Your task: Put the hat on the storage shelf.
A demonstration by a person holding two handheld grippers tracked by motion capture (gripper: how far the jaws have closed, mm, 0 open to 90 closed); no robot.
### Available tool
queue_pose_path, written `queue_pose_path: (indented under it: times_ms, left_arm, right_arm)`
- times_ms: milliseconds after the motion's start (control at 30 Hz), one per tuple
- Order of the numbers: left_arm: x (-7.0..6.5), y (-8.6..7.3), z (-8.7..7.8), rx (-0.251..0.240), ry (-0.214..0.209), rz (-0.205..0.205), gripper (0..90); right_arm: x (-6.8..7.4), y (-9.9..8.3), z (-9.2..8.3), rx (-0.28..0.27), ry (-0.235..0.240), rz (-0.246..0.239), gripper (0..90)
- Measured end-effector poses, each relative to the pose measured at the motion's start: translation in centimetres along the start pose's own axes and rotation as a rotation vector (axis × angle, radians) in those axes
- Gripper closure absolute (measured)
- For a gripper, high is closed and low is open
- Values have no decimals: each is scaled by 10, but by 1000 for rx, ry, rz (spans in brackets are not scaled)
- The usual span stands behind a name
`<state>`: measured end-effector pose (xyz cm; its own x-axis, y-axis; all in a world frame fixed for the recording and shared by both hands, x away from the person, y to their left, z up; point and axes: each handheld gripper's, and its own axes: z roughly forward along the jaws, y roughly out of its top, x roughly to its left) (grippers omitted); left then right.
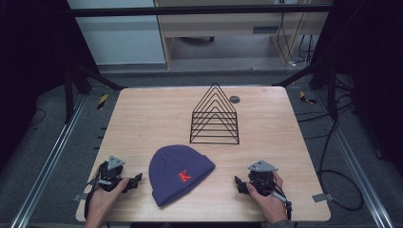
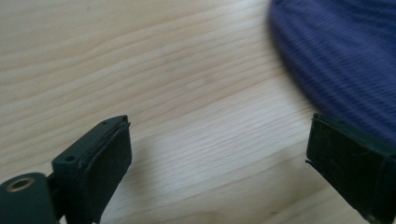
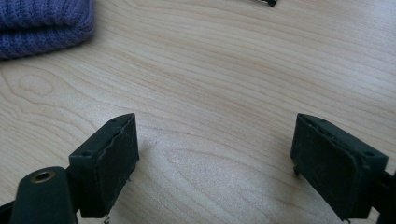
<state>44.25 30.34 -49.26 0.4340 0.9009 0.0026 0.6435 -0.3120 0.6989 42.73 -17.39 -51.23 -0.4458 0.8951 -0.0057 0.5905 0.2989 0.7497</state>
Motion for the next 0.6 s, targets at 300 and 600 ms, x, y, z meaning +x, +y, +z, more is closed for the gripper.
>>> queue_pose_path:
  times_ms: [300, 600]
  left_arm:
    - [-6, 52, -16, -2, -94, 20, 106]
    - [-15, 85, -2, 40, -123, 29, 118]
  right_arm:
    - [17, 33, 1, -11, 109, -35, 259]
    - [30, 52, -1, 25, 153, -138, 268]
